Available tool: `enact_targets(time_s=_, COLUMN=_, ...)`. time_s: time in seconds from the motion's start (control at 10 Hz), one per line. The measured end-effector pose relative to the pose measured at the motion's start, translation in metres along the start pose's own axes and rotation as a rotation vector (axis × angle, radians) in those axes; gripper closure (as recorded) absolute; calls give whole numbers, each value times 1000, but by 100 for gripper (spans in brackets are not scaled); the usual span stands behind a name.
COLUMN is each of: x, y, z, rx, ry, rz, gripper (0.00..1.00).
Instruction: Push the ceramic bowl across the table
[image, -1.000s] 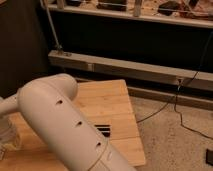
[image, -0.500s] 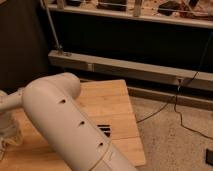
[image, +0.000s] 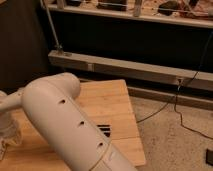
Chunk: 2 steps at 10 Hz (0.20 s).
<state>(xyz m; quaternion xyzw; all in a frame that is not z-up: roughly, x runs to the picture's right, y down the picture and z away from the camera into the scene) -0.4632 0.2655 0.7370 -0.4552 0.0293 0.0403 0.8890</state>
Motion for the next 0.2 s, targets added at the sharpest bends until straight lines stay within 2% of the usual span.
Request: enact_targets(time_s=0.2, x=0, y=0, z=0, rx=0, ry=0, rz=0, gripper=24)
